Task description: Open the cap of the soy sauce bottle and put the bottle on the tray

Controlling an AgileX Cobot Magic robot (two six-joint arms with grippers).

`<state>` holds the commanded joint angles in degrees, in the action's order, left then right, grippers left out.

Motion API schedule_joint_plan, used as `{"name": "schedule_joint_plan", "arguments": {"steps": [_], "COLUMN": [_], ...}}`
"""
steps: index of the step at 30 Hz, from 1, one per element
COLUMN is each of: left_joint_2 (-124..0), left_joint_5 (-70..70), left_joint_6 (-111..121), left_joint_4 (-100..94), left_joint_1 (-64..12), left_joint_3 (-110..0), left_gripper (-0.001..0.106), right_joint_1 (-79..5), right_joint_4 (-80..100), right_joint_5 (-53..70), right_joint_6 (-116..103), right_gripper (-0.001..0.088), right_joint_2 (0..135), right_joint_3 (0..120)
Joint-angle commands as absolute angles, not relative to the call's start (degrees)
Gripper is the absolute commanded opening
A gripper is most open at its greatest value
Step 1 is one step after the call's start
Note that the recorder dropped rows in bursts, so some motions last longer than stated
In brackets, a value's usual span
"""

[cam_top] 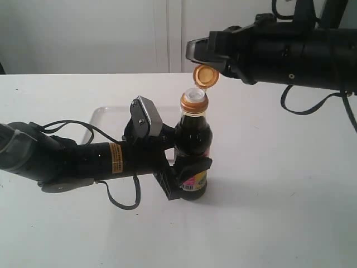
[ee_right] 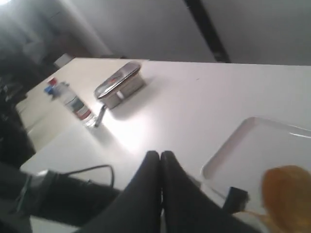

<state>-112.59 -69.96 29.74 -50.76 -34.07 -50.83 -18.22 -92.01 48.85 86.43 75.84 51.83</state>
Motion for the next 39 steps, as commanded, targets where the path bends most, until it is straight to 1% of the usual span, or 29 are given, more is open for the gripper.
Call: {"name": "schedule_joint_plan", "arguments": {"steps": [4, 5, 6, 8, 12, 15, 23, 26, 33, 39], "left_joint_2": [-112.6, -112.6, -112.6, -112.6, -112.6, -111.9, -105.7, -103.5, -99.0, -97.9], "left_joint_5": [-70.0, -69.9, -69.8, -69.8, -69.7, -69.2, -67.9, -67.5, -65.2, -62.6], "left_joint_6": [29.8, 29.8, 29.8, 29.8, 29.9, 30.0, 30.3, 31.5, 30.7, 25.1], "left_joint_4": [-49.5, -49.5, -49.5, -49.5, -49.3, -48.6, -47.2, -46.9, -39.9, -34.9], "left_joint_1": [-34.1, -34.1, -34.1, -34.1, -34.1, -34.1, -34.1, -34.1, -33.2, -30.9], "left_joint_3": [-50.8, -50.8, -50.8, -50.8, -50.8, -50.8, -50.8, -50.8, -50.8, -50.8], "left_gripper": [0.0, 0.0, 0.0, 0.0, 0.0, 0.0, 0.0, 0.0, 0.0, 0.0], "right_joint_1": [-18.2, -18.2, -18.2, -18.2, -18.0, -15.9, -9.1, -8.0, -8.0, -8.0], "right_joint_4": [-70.8, -63.0, -59.0, -47.4, -17.9, -6.2, -2.7, -2.6, -3.0, -6.7], "right_joint_5": [52.4, 52.5, 52.3, 51.7, 47.0, 44.6, 36.1, 35.4, 33.5, 26.7], "right_joint_6": [81.1, 76.8, 74.3, 64.6, 33.6, 16.5, 6.9, 6.9, 7.3, 7.3], "right_gripper": [0.0, 0.0, 0.0, 0.0, 0.0, 0.0, 0.0, 0.0, 0.0, 0.0], "right_joint_2": [72.0, 70.4, 69.7, 68.7, 68.6, 68.6, 68.4, 68.4, 68.7, 68.7], "right_joint_3": [51.8, 51.8, 51.8, 51.8, 51.8, 51.8, 51.8, 51.8, 50.4, 46.7]}}
